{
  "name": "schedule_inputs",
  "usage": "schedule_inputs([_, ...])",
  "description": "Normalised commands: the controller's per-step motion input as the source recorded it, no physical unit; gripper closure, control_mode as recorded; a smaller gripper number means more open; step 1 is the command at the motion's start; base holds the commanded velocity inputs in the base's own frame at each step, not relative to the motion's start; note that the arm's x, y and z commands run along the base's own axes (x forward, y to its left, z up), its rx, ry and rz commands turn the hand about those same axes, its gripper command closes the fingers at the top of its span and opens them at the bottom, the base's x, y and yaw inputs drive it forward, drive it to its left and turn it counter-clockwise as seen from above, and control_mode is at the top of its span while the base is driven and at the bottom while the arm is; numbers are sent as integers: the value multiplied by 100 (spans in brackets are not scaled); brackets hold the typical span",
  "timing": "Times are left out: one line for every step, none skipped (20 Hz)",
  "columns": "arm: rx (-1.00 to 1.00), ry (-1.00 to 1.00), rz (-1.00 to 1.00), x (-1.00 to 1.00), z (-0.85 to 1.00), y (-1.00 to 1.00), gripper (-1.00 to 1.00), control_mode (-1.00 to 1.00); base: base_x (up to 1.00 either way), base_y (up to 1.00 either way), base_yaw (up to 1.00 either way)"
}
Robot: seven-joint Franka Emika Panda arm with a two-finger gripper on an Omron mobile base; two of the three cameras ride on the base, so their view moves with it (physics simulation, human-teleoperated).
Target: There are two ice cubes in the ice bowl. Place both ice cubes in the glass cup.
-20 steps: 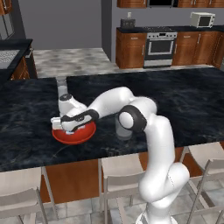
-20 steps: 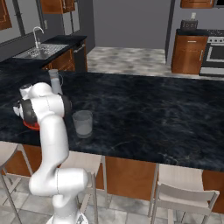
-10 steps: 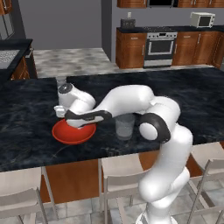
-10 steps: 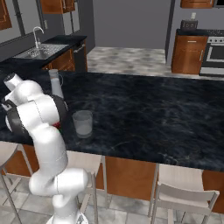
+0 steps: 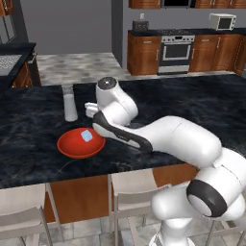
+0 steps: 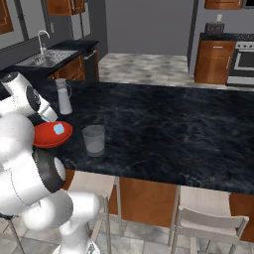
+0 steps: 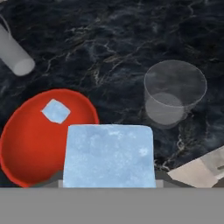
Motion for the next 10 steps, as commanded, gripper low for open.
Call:
schedule_inputs([13,0,-2,-46,100,-89,100,-100,0,0,0])
schedule_inputs([14,3,0,-39,100,-89,100,-100,0,0,0])
schedule_inputs([14,3,0,-34,95,-89,100,-100,0,0,0])
schedule_inputs([16,6,0,-26,84,-91,100,-100,0,0,0])
schedule_inputs([17,7,0,-20,82,-89,100,-100,0,0,0])
schedule_inputs([16,8,0,-14,81,-84,100,-100,0,0,0])
schedule_inputs([14,9,0,-9,80,-78,100,-100,0,0,0])
schedule_inputs([12,10,0,-2,71,-74,100,-100,0,0,0])
schedule_inputs([10,12,0,0,64,-74,100,-100,0,0,0])
schedule_inputs([4,14,0,0,48,-70,100,-100,0,0,0])
